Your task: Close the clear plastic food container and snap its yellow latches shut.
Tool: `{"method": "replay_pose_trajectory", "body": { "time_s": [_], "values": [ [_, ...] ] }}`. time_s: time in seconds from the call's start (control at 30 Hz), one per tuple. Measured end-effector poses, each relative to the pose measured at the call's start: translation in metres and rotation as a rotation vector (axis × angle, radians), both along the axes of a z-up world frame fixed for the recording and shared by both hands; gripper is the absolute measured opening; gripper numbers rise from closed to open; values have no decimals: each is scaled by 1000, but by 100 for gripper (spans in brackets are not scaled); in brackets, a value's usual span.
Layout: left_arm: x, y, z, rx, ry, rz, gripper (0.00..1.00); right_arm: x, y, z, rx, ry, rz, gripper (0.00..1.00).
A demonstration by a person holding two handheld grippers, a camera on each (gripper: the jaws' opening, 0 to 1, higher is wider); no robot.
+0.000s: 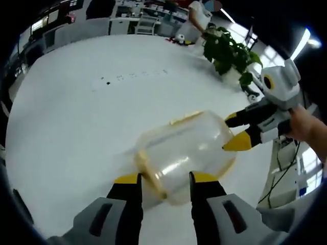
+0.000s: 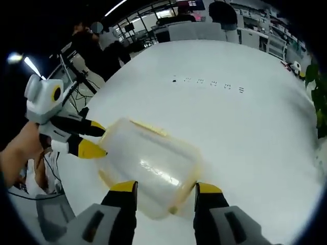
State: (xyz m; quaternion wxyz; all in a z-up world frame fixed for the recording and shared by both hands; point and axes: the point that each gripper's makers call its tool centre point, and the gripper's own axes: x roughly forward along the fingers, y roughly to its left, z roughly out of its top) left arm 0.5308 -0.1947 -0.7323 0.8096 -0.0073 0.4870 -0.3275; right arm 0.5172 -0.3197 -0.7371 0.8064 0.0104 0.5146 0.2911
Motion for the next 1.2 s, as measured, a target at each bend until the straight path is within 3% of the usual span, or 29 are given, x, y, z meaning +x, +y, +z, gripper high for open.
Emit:
{"method": "replay_pose_trajectory", "body": {
  "time_s": [0.17, 0.27, 0.3, 0.33, 0.43, 1.03, 1.2],
  "values": [
    [-2, -2, 0, -3, 1, 2, 29, 0, 1, 0, -2, -8, 7, 40],
    [-4, -3, -9, 13, 14, 6, 28, 0, 6, -2, -1, 11, 20, 38],
    [-3, -6, -11, 1, 14, 12, 28, -6, 11, -2, 34, 49, 56, 37],
    [-4, -4, -9, 11, 14, 8, 27, -2, 6, -3, 24, 49, 12, 37],
    [-2, -6, -10, -15, 16, 34, 27, -1, 6, -3, 21, 32, 16, 37],
    [1, -7, -3, -2, 4, -11, 30, 0, 2, -2, 20, 42, 15, 40],
    [0, -6, 0, 5, 0, -33, 31, 0, 1, -1, 3, 18, 33, 42]
  ]
}}
